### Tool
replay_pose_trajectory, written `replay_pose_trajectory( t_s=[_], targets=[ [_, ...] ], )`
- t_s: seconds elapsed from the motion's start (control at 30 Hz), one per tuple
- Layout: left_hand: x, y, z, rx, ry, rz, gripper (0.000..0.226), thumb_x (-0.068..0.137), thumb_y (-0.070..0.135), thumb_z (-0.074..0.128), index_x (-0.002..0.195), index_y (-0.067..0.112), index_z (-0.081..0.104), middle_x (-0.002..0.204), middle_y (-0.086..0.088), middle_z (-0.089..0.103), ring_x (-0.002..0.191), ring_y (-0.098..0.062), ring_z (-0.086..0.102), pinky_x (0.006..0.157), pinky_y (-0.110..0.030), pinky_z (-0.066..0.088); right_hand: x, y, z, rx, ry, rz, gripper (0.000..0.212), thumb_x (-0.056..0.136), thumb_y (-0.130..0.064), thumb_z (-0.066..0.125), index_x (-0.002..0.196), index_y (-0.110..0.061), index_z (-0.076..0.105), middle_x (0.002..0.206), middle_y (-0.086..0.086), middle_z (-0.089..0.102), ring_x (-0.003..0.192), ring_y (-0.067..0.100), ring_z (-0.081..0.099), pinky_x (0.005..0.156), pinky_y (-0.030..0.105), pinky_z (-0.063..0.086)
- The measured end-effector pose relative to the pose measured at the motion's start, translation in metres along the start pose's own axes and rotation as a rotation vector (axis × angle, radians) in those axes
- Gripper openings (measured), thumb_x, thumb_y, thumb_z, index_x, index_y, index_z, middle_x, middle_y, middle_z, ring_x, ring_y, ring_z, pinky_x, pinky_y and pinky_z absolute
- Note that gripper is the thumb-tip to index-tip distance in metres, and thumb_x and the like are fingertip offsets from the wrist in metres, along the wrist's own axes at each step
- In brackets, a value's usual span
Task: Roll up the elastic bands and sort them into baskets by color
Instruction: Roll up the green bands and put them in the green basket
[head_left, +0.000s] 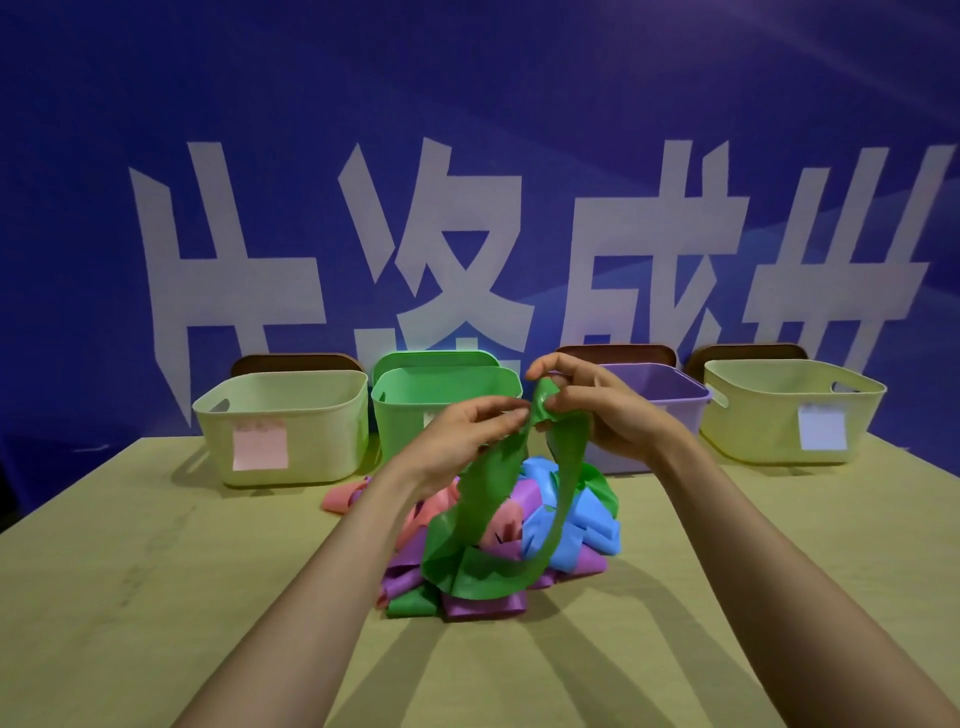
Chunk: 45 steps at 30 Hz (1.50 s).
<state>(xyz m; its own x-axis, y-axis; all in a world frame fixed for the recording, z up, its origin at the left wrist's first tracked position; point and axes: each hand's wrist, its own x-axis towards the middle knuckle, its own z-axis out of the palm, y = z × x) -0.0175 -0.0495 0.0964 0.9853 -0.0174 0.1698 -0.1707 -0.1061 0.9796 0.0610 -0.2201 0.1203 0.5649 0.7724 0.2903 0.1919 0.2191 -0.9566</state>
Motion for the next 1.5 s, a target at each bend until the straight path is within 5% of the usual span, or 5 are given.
replay_pose_trajectory(
  t_s=[0.17,0.33,0.63,0.9,1.5],
  targets=[
    [-0.002,0.006,-0.006,0.102,0.151,0.057,0.006,0.082,0.012,0.071,0.082,0.016,0.066,0.065,0.014,0.062,0.053,0.007,0.049,0.059,-0.015,0.036,-0.003,0.000,-0.009,-0.207,0.023,0.014,0.038,0.073,-0.001,0.071,0.105,-0.015,0.058,0.088,0.017,0.043,0.078,0.026,0.046,0.070,0.030,0.047],
    [-0.002,0.014,-0.010,0.439,0.484,0.292,0.020,0.080,0.011,0.068,0.066,0.021,0.058,0.058,0.014,0.053,0.052,-0.004,0.039,0.054,-0.016,0.032,-0.003,-0.006,-0.005,-1.270,0.353,0.161,0.033,0.078,-0.027,0.076,0.104,-0.020,0.057,0.081,-0.003,0.054,0.078,0.018,0.051,0.066,0.029,0.041],
    [-0.006,0.025,0.005,-0.111,0.389,0.197,0.012,0.091,0.004,0.056,0.082,0.011,0.058,0.080,-0.007,0.059,0.068,-0.017,0.057,0.061,-0.026,0.054,-0.021,-0.016,0.028,-0.500,0.130,0.032,0.018,0.087,-0.019,0.067,0.095,-0.005,0.058,0.071,0.005,0.056,0.058,0.016,0.057,0.052,0.025,0.052],
    [-0.017,0.033,0.009,-0.235,0.303,0.199,0.009,0.093,0.006,0.054,0.090,0.011,0.061,0.091,-0.009,0.062,0.084,-0.021,0.058,0.078,-0.034,0.050,-0.011,-0.011,0.031,-0.441,0.413,-0.182,0.026,0.089,-0.019,0.064,0.114,-0.017,0.056,0.106,0.009,0.059,0.088,0.014,0.062,0.064,0.022,0.055],
    [-0.061,0.046,0.014,0.032,0.085,0.266,0.018,0.083,0.006,0.067,0.099,0.010,0.060,0.085,-0.002,0.064,0.071,-0.013,0.061,0.073,-0.028,0.051,-0.038,-0.063,0.069,-0.625,0.520,-0.493,0.009,0.093,-0.017,0.059,0.085,-0.017,0.055,0.075,-0.010,0.056,0.064,0.009,0.053,0.057,0.022,0.045]
  ],
)
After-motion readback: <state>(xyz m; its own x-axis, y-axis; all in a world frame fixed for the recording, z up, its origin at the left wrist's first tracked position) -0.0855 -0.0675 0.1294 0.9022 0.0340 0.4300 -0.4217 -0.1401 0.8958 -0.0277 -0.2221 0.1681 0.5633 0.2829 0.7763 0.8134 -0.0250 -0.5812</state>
